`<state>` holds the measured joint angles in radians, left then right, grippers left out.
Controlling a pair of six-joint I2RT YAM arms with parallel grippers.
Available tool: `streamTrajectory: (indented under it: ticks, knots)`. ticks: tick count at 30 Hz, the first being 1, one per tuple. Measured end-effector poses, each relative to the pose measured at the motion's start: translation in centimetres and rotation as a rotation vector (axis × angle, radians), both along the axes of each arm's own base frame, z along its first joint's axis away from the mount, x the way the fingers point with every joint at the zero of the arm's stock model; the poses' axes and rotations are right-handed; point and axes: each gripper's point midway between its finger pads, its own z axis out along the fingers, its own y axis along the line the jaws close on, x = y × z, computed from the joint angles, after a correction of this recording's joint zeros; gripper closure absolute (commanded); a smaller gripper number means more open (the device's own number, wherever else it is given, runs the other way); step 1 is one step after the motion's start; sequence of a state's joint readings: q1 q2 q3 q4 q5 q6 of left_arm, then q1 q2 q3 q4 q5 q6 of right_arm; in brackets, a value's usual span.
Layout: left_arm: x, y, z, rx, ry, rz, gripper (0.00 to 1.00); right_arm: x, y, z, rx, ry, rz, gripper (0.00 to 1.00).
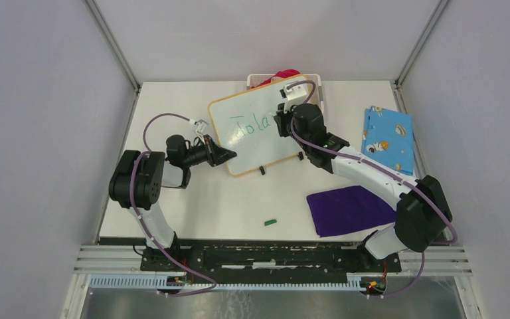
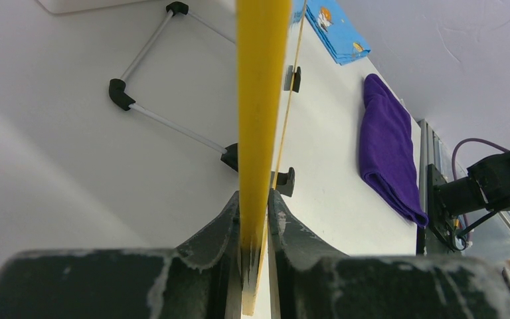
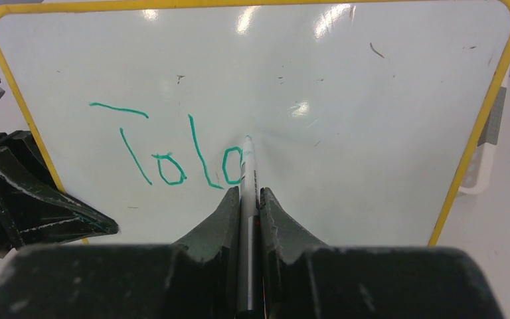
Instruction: Write a sentence on the whiteboard
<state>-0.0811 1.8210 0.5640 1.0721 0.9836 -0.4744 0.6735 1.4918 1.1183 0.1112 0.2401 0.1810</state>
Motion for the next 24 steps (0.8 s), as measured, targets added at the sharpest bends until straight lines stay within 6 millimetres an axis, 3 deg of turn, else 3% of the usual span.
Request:
streamTrajectory:
  ticks: [10, 16, 24]
  knots:
    - [0.0, 0.0, 0.0, 0.000, 0.001, -0.001, 0.78, 0.8, -0.2, -1.7, -0.027, 0.032, -0.013, 1.00]
    - [0.0, 0.0, 0.0, 0.000, 0.001, -0.002, 0.78, 0.8, -0.3, -2.0, -0.031, 0.038, -0.015, 1.00]
    - [0.2, 0.0, 0.1, 0.000, -0.001, 0.002, 0.78, 0.2, -0.8, -3.9, -0.044, 0.066, -0.018, 1.00]
